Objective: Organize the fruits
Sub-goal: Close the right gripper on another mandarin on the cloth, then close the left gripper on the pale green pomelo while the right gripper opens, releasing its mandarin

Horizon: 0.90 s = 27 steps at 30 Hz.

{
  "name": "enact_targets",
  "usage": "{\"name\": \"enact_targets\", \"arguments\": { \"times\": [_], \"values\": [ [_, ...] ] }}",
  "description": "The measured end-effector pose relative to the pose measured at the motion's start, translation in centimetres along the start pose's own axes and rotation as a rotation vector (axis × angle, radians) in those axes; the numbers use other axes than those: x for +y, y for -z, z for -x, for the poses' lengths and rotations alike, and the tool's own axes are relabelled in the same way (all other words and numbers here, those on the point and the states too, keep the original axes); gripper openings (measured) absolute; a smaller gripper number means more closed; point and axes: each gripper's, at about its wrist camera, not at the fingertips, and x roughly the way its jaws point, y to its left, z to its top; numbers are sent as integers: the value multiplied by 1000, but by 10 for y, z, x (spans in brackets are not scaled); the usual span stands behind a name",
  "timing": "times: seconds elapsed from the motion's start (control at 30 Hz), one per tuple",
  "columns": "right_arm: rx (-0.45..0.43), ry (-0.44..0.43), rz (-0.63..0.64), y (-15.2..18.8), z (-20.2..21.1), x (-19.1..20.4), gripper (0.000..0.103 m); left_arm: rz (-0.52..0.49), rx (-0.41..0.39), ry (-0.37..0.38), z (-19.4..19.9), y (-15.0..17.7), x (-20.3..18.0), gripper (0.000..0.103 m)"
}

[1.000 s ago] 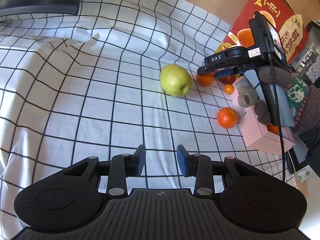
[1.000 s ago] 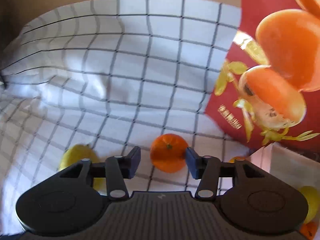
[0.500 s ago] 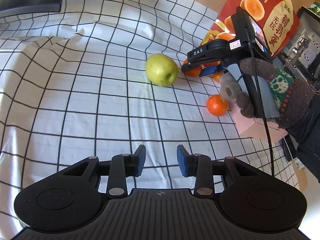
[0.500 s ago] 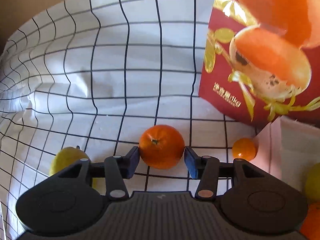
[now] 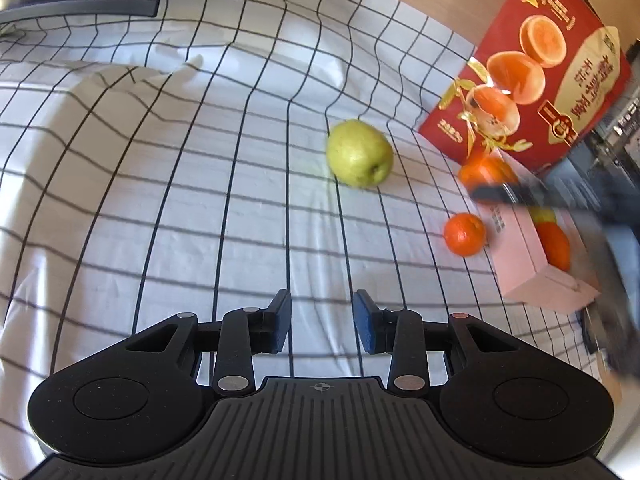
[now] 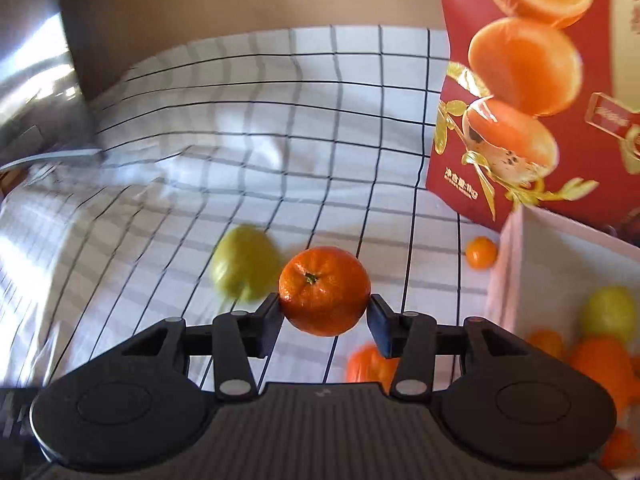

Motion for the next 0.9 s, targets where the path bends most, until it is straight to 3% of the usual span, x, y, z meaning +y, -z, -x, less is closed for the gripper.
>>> {"name": "enact_targets", "arguments": {
  "times": [0.17,0.33,0.43,0.53,0.73,0.9],
  "values": [
    [-10,-22,-6,55,44,0,46,-6,-69,-17,-3,-34,-9,38],
    [30,28,-26,110,46,-4,46,-50,-150,-24,-14,-82,-25,38],
    [31,94,-12,134,44,-1,46,-114,-133,-38,-32,-100,-41,38],
    [17,105,-36,148,47,-2,46,-151,-110,-55,-52,-110,-53,38],
    [-14,153,-58,161,49,-7,46,-158,-79,-117,-81,-118,-63,38],
    [-37,159,-118,170,56,-17,48,-208,-70,-144,-88,-112,-67,53]
  ]
}}
